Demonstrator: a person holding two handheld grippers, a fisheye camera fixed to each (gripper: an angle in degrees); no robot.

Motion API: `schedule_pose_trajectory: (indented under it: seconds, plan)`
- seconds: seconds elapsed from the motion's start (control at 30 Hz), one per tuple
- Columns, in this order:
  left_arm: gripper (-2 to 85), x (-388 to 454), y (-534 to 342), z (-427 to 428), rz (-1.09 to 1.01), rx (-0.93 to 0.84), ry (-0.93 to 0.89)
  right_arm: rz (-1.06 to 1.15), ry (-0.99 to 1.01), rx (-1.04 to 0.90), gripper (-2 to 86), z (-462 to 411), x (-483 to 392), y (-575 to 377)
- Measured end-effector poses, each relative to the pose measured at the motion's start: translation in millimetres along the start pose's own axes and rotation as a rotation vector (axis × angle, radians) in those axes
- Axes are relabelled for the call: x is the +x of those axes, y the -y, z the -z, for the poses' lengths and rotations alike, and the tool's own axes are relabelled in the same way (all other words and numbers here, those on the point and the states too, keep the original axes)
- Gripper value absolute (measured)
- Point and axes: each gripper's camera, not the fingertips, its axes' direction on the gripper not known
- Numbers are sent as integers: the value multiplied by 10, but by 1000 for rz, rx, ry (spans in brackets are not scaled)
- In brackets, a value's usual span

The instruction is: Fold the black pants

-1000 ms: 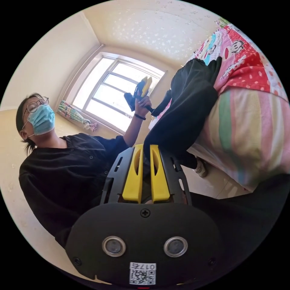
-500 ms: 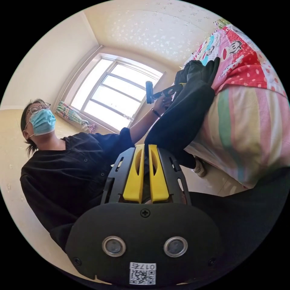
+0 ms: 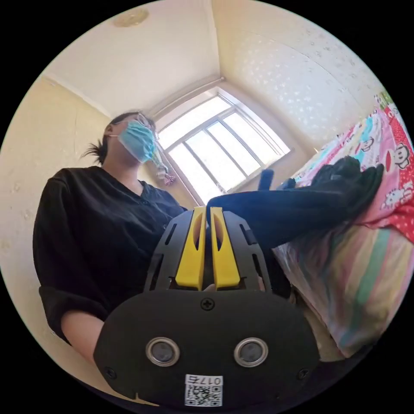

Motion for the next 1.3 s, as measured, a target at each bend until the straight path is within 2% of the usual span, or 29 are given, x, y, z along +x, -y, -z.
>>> schedule_pose_trajectory:
  seconds: [0.07,0.17,0.23,0.33,0.43,0.5,0.57,0.67,0.83,0.9,0.97,1.13,1.23,1.3]
  plan:
    - [-10,27,-300,44,-33,135,-162,36,22,-6,16,-100,13,210]
    - [-10,-53,-524,295,-45,227,-302,67,-68,-53,15,-300,131,703]
    - [-10,-115,-594,555,-82,264,-348,57,-151,-57,16,-410,328,1030]
    - [-10,-332,-813,1125,-74,420,-348,-31,-280,-59,17,-601,878,1523]
    - [-10,-665,-1211,1631,37,654,-334,-79,-557,-138,19,-852,1543,1843]
    - [-10,-868,-1468,1838,120,793,-358,-206,-855,-261,22,-1013,2209,1896]
    - [-10,-1087,-1690,1991,188,921,-442,-320,-1033,-341,25,-1086,2659,1839]
    - [-9,-1148,-1689,2056,208,914,-423,-371,-1159,-451,31,-1312,2944,1798]
    - [4,-1105,-1451,2002,195,779,-329,-309,-1315,-553,47,-1764,2834,1812]
    - [26,-1092,-1404,2002,192,769,-292,-251,-1466,-573,72,-1852,2768,1828]
    - [62,-1052,-1399,2007,186,794,-236,-204,-1520,-596,83,-1908,2655,1857]
    - [82,-1140,-1412,1881,265,814,-183,-58,-1291,-522,91,-2398,2156,1757]
    - [91,-1217,-1368,1769,323,796,-149,-143,-1187,-575,96,-2699,2458,1356]
    - [100,-1242,-1401,1719,379,826,-117,-220,-1204,-737,101,-2837,3106,835]
